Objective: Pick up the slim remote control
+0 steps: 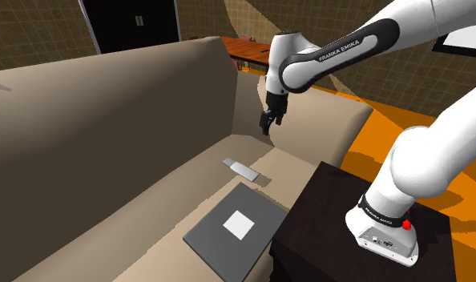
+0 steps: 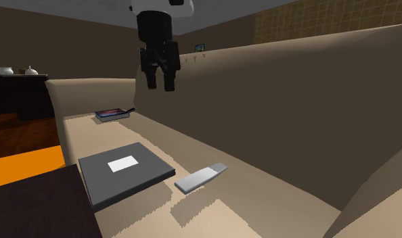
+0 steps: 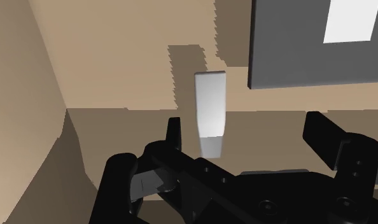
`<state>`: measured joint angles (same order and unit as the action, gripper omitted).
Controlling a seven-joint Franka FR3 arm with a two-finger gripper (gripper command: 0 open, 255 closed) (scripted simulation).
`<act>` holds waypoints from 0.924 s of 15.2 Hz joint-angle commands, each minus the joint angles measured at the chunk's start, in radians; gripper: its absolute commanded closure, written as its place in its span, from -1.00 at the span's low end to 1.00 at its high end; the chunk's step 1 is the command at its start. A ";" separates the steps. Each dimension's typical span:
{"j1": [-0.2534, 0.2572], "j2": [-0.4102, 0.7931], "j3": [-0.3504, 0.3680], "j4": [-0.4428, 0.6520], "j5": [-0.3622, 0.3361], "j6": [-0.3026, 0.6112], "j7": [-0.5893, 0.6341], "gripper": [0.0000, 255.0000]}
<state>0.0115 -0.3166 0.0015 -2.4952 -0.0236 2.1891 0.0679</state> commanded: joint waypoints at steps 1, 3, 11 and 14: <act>0.000 0.073 0.001 0.005 -0.002 0.068 0.002 -1.00; -0.001 0.150 0.001 0.020 -0.004 0.127 0.003 -1.00; -0.004 0.473 -0.001 0.137 -0.015 0.324 0.006 -1.00; -0.003 0.595 -0.003 0.203 -0.019 0.378 0.008 -1.00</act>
<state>0.0101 0.2341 0.0001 -2.3161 -0.0418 2.5474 0.0784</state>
